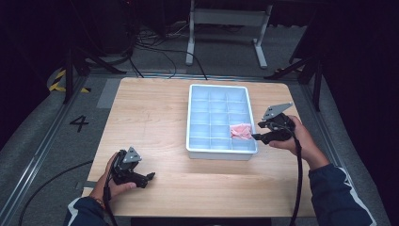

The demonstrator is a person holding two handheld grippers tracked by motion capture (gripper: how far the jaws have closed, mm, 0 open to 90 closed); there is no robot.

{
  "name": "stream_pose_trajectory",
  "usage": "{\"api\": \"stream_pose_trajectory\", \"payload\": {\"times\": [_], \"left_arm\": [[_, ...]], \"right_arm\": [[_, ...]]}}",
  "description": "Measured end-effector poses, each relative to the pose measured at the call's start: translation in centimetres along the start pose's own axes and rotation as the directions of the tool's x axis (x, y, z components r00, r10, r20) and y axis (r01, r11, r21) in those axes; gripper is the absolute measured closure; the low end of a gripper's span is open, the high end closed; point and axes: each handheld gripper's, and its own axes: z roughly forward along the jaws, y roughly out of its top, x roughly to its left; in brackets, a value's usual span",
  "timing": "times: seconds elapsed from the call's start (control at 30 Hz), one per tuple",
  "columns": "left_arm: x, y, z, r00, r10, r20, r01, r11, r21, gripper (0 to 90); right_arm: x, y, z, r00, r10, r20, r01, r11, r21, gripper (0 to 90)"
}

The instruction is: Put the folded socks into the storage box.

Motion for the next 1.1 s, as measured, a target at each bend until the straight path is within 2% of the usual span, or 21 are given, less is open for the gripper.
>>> {"api": "stream_pose_trajectory", "payload": {"times": [0.17,0.43,0.47,0.53,0.6,0.7,0.9,1.1], "left_arm": [[0.0,0.0,0.0,1.0000,-0.001,0.000,0.001,1.0000,-0.003,0.0],[0.0,0.0,0.0,1.0000,-0.002,-0.002,0.002,1.0000,-0.001,0.1],[0.0,0.0,0.0,1.0000,-0.002,-0.003,0.002,1.0000,-0.001,0.1],[0.0,0.0,0.0,1.0000,-0.002,-0.002,0.002,1.0000,-0.002,0.1],[0.0,0.0,0.0,1.0000,-0.002,-0.003,0.002,1.0000,0.000,0.1],[0.0,0.0,0.0,1.0000,-0.002,-0.002,0.002,1.0000,0.000,0.1],[0.0,0.0,0.0,1.0000,-0.003,-0.002,0.003,1.0000,0.000,0.1],[0.0,0.0,0.0,1.0000,-0.003,-0.002,0.003,1.0000,0.000,0.1]], "right_arm": [[0.4,-0.8,-0.4,0.9999,-0.012,-0.007,0.012,1.000,-0.006,45.9],[1.3,-2.8,-0.8,0.9997,-0.023,0.012,0.024,0.999,-0.043,43.7],[1.6,-3.7,-1.0,0.9998,-0.021,0.006,0.021,0.998,-0.063,43.4],[1.8,-4.4,-1.1,0.9994,-0.022,0.025,0.024,0.998,-0.065,43.1],[1.9,-4.7,-1.1,0.9994,-0.023,0.025,0.025,0.997,-0.070,42.9],[2.3,-6.2,-1.2,0.9994,-0.018,0.031,0.020,0.996,-0.091,42.1],[2.7,-7.9,-1.0,0.9988,-0.016,0.047,0.021,0.994,-0.103,40.7],[3.1,-10.1,-0.7,0.9987,0.014,0.050,-0.008,0.992,-0.123,39.5]]}}
